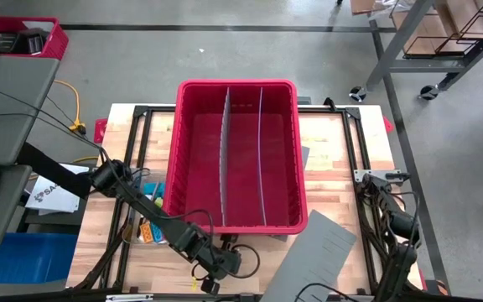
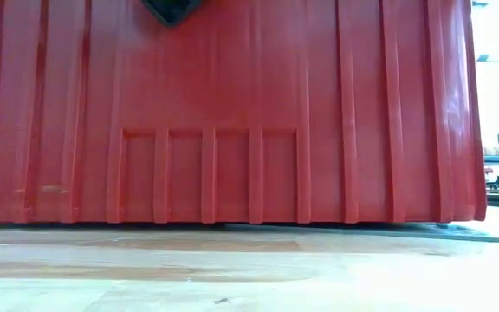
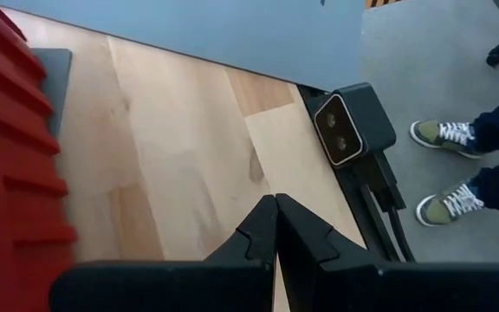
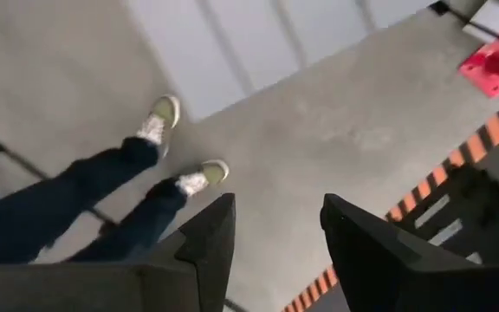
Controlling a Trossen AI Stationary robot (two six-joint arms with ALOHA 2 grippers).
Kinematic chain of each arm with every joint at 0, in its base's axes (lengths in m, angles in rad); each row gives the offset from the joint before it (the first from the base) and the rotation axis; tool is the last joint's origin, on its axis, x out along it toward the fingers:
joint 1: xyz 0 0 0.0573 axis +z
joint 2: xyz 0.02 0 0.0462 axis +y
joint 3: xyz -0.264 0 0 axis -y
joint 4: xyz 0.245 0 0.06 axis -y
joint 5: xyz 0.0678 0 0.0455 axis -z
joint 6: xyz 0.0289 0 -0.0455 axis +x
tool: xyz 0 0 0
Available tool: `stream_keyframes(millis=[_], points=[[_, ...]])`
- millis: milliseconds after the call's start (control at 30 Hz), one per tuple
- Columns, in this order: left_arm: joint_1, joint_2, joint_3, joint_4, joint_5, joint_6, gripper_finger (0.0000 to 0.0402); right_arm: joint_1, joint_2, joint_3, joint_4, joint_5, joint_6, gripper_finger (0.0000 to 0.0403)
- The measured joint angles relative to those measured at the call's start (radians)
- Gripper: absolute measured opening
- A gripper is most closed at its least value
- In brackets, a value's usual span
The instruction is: Sort Items/Unsort Items
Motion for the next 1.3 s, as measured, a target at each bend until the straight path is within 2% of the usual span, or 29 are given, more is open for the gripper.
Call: stream_keyframes(millis=[100,267,333,433,533,767,1000,1133,1300], points=[[0.003,0.0,0.0,0.001,0.013,-0.003,0.0,0.002,0.001,-0.039,0.047,0.048,0.008,0.0167],[0.008,0.001,0.0,0.001,0.035,-0.041,0.0,-0.008,0.002,-0.175,0.304,0.186,0.006,0.0167],[0.008,0.001,0.0,0.0,0.05,-0.068,0.0,-0.004,0.001,-0.216,0.354,0.193,-0.007,0.0167],[0.009,0.001,0.0,-0.006,0.077,-0.105,0.0,0.02,0.001,-0.222,0.299,0.176,-0.009,0.0167],[0.009,0.001,-0.001,-0.005,0.08,-0.109,0.0,0.042,-0.007,-0.216,0.334,0.169,-0.009,0.0171],[0.022,0.001,-0.001,-0.001,0.115,-0.153,0.0001,0.031,-0.007,-0.216,0.464,0.196,-0.013,0.0215],[0.04,0.001,-0.001,0.001,0.169,-0.187,0.0001,0.024,-0.006,-0.216,0.332,0.209,0.032,0.0263],[0.04,0.001,-0.001,0.0,0.17,-0.188,0.0001,0.021,-0.004,-0.216,0.262,0.294,0.044,0.027],[0.04,0.001,-0.001,0.0,0.169,-0.188,0.0001,0.015,0.005,-0.216,0.21,0.281,0.056,0.0271]])
